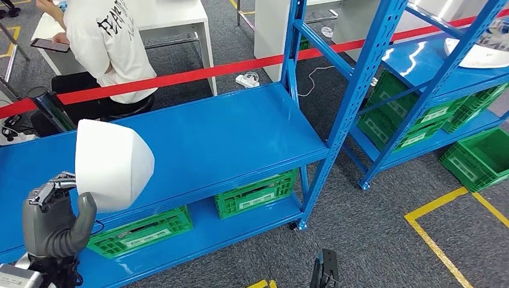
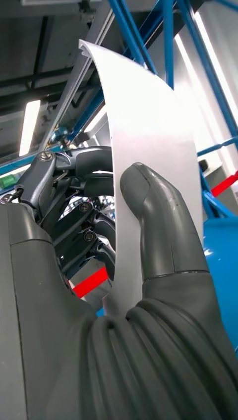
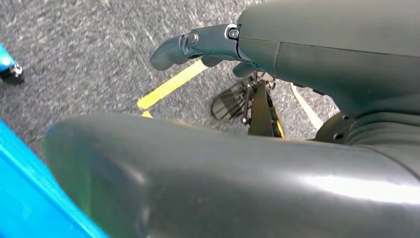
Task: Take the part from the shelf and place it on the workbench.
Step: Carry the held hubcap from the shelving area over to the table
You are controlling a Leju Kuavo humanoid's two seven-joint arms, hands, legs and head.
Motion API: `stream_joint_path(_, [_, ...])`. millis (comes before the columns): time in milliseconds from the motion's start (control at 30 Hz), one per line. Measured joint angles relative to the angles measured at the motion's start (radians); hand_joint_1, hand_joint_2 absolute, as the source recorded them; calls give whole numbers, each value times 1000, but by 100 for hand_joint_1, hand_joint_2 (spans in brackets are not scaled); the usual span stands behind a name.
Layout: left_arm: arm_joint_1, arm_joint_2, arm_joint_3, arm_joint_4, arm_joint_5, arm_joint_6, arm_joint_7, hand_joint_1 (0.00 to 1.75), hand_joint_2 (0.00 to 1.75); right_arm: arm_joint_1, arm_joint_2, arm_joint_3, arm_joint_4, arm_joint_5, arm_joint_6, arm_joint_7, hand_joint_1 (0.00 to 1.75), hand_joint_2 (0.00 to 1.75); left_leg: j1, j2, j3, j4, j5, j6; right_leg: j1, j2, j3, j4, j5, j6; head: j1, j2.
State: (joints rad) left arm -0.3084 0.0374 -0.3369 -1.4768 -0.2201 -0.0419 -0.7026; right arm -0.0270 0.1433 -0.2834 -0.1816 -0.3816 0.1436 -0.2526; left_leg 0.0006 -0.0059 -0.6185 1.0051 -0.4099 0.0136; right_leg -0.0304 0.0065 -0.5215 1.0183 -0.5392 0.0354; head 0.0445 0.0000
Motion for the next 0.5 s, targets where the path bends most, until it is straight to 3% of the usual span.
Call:
stream_joint_path(100, [11, -5, 0, -16, -4, -24, 0, 175, 175, -4, -3, 1, 0, 0, 0, -1, 0, 0, 3, 4, -4, -7, 7, 6, 0, -2, -74, 172, -101, 3, 5, 0])
stream_joint_path(133, [14, -8, 0, -17, -8, -30, 1, 175, 175, -4, -4, 2, 0, -1, 0, -1, 0, 0, 2, 6, -8, -5, 8, 6, 0, -2, -101, 232, -125, 5, 7, 0])
stream_joint_path(167, [16, -11, 0, -17, -12, -34, 1, 175, 175, -4, -5, 2, 0, -2, 0, -1, 0, 0, 2, 6, -12, -1, 9, 5, 0, -2, -113, 261, -128, 5, 7, 0])
stream_joint_path(200, [16, -14, 0, -16, -17, -37, 1, 175, 175, -4, -6, 2, 0, -3, -1, -1, 0, 0, 3, 6, -18, 2, 10, 3, 0, -2, -107, 252, -112, 6, 7, 0])
stream_joint_path(267, [14, -22, 1, -14, -23, -42, 1, 175, 175, -6, -10, 2, 0, -5, -4, -2, 0, 0, 6, 6, -30, 14, 15, -5, -3, -3, -44, 131, -53, 6, 8, 0])
stream_joint_path(333, [10, -28, 2, -12, -26, -44, 1, 175, 175, -9, -12, 2, 0, -6, -6, -3, 0, 0, 7, 4, -41, 25, 20, -18, 1, 0, 2, 38, -12, -4, 9, 0])
stream_joint_path(433, [7, -33, 2, -7, -31, -45, 1, 175, 175, -10, -12, 2, 0, -6, -11, 0, 0, 0, 5, 2, -48, 27, 34, -42, 6, 3, -11, 32, -2, -33, 9, 0])
stream_joint_path(500, [7, -34, 3, -3, -33, -46, 2, 175, 175, -10, -13, 2, 0, -6, -16, 3, 0, 0, 7, 2, -60, 40, 15, -56, 5, 1, -27, 30, 12, -52, 8, 0])
